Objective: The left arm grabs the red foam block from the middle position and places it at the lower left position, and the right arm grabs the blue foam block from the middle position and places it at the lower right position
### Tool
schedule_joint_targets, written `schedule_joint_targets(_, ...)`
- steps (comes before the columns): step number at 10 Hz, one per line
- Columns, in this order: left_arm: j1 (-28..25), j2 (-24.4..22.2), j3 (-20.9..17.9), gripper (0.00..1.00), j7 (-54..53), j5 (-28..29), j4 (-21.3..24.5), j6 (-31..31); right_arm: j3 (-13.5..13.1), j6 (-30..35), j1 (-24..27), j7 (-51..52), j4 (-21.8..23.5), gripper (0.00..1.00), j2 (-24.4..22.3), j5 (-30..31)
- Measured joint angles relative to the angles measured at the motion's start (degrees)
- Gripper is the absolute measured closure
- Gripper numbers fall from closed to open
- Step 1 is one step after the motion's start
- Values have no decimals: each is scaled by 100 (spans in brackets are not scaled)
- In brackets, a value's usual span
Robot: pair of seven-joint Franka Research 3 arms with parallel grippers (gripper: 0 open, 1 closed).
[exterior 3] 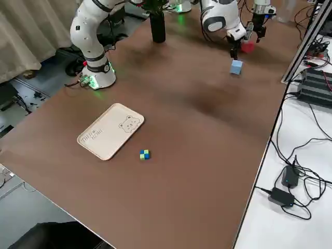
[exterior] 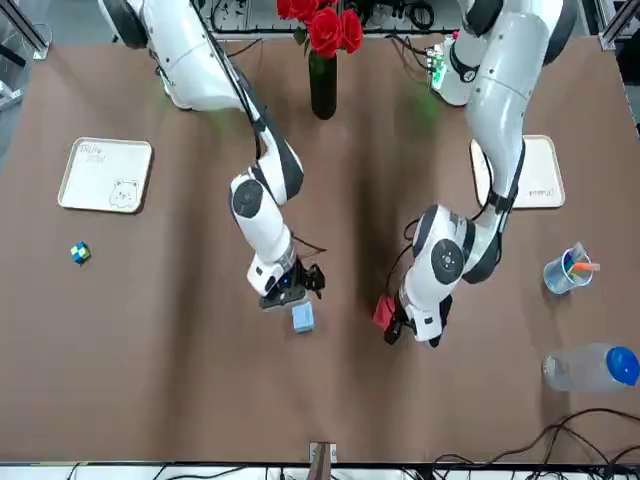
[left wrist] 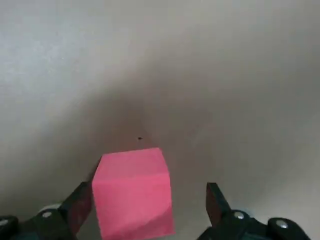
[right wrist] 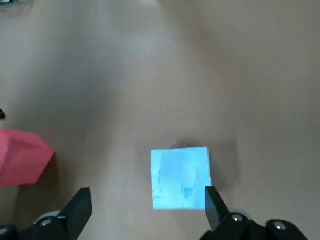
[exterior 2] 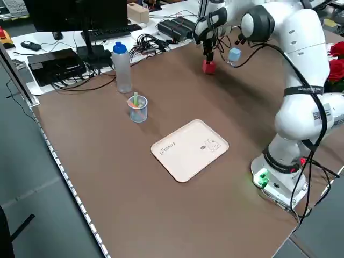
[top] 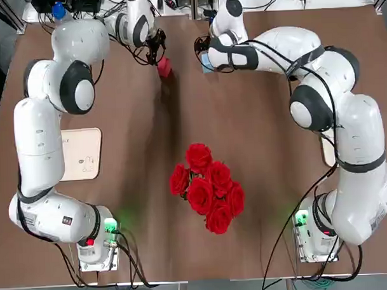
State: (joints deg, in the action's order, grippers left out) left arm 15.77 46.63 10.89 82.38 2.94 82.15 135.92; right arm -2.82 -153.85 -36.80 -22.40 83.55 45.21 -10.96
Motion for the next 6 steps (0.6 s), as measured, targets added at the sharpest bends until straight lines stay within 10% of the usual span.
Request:
schedule_joint_targets(4, 122, 298, -4, 7, 8, 0, -16, 21, -164, -108, 15, 2, -21, 0, 93, 181)
schedule_joint_targets(6, 91, 298, -12, 32, 7, 0, -96, -52, -160, -96, 11, 1, -33, 0, 183, 192)
